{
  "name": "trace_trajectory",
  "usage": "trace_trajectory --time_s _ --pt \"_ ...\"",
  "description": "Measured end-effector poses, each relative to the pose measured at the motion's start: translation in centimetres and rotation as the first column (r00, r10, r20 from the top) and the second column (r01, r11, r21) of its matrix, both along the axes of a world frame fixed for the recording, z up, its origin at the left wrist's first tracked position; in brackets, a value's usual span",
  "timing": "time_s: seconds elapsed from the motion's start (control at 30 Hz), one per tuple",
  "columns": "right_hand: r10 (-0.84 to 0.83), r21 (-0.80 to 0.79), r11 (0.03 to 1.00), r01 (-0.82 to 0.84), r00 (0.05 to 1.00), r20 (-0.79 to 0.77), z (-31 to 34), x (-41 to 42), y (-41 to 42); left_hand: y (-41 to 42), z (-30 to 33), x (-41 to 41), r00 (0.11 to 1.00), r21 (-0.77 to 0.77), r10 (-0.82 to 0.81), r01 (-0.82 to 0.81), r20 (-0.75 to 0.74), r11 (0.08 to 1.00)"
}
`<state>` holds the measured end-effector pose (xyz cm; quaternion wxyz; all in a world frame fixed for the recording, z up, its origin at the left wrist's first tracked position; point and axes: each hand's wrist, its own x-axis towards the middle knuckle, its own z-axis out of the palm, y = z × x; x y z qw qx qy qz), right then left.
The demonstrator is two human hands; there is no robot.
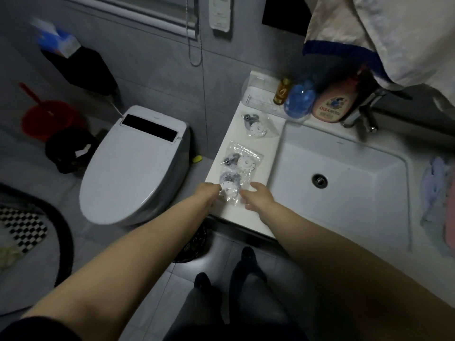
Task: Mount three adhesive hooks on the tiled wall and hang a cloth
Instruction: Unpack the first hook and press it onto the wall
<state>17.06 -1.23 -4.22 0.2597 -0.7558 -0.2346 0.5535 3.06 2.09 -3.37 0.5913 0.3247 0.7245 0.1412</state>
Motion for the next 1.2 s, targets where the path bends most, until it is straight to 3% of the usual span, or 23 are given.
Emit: trace_trajectory --time_s 0.2,0.37,0.47,0.6,0.7,0.87,1.03,1.2 --pt "-0.030 0.002 1.000 0.030 0.988 -0.150 -0.2 1.2 1.1 -0.6 -1.0 1.6 0.959 -0.073 0.271 -0.265 0.086 0.961" --pt "0.152 0.114 0.985 -0.128 0.960 -0.235 1.1 3.2 2.4 -0.8 -0.4 2.8 0.876 -0.134 0.452 -0.434 0.166 0.891" --pt "0.216 0.183 0.969 -0.164 0.925 -0.313 2.4 4.2 3.3 -0.5 0.8 3.3 0.823 -0.082 0.519 -0.515 0.229 0.853" --pt "0.287 0.269 0.944 -0.189 0.873 -0.394 4.5 5.3 4.5 -0.4 3.3 3.4 0.675 -0.129 0.562 -0.579 0.478 0.805" --pt "0.461 0.339 0.870 -0.359 0.837 -0.296 5.8 5.9 5.2 -0.7 3.9 4.0 0.637 -0.103 0.507 -0.560 0.580 0.822" --pt "0.562 0.463 0.680 -0.568 0.810 0.168 6.7 6.2 6.3 -1.6 5.2 4.9 0.654 0.068 0.436 -0.597 0.618 0.800" --pt "0.564 0.626 0.328 -0.708 0.678 0.472 9.0 5.8 7.1 -2.3 6.1 4.1 0.783 0.203 0.343 -0.503 0.519 0.840" --pt "0.464 0.631 0.299 -0.716 0.687 0.559 11.0 5.1 6.9 -2.5 7.0 2.7 0.809 0.258 0.266 -0.448 0.524 0.856"
